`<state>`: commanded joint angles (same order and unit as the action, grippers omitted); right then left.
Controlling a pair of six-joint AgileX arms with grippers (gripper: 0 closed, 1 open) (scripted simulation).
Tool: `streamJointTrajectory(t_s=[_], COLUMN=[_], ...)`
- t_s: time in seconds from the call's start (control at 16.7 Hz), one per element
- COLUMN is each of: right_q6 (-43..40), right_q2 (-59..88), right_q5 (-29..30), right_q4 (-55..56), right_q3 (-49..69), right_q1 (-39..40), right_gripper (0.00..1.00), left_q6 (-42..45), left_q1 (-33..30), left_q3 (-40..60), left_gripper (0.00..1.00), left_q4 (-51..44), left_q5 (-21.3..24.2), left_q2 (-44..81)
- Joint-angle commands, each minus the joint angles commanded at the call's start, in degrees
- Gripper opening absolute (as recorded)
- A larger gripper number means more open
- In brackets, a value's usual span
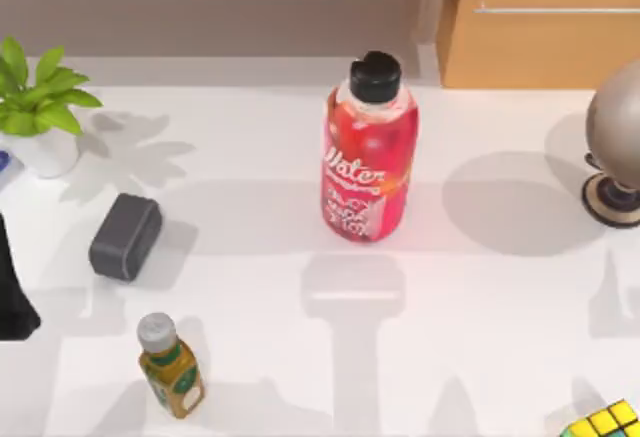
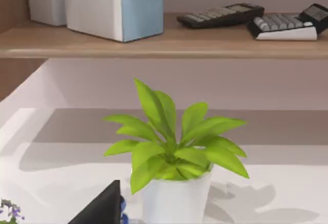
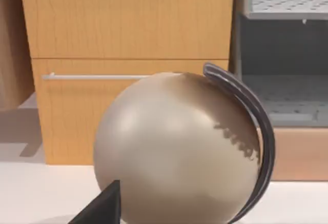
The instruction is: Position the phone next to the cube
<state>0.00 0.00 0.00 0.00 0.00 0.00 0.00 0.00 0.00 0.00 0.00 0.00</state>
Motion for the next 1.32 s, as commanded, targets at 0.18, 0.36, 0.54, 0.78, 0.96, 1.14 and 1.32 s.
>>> streamJointTrajectory(t_s=[0.18, 0.36, 0.54, 0.78, 0.96, 1.14, 1.32], right_q6=[0.0, 0.0, 0.0, 0.0, 0.0, 0.0, 0.0], right_q2=[0.0, 0.0, 0.0, 0.0, 0.0, 0.0, 0.0], right_q5=[0.0, 0.0, 0.0, 0.0, 0.0, 0.0, 0.0], right_q4=[0.0, 0.0, 0.0, 0.0, 0.0, 0.0, 0.0], right_q3=[0.0, 0.0, 0.0, 0.0, 0.0, 0.0, 0.0], right_q1=[0.0, 0.0, 0.0, 0.0, 0.0, 0.0, 0.0], right_gripper=[1.00, 1.00, 1.00, 1.00, 1.00, 1.00, 1.00], left_q6=[0.5, 4.5, 11.2, 22.4, 31.1, 39.1, 45.6], left_q1=[0.5, 4.5, 11.3, 22.6, 31.4, 39.5, 46.1], left_q3=[0.6, 4.9, 12.1, 23.7, 32.3, 40.5, 47.6], left_gripper=[1.00, 1.00, 1.00, 1.00, 1.00, 1.00, 1.00], left_q4=[-0.4, -3.8, -9.9, -20.5, -29.0, -36.6, -42.5], left_q5=[0.0, 0.0, 0.2, 0.4, 0.5, 0.6, 0.8], left_q2=[0.7, 6.2, 17.1, 39.1, 57.7, 74.3, 86.5])
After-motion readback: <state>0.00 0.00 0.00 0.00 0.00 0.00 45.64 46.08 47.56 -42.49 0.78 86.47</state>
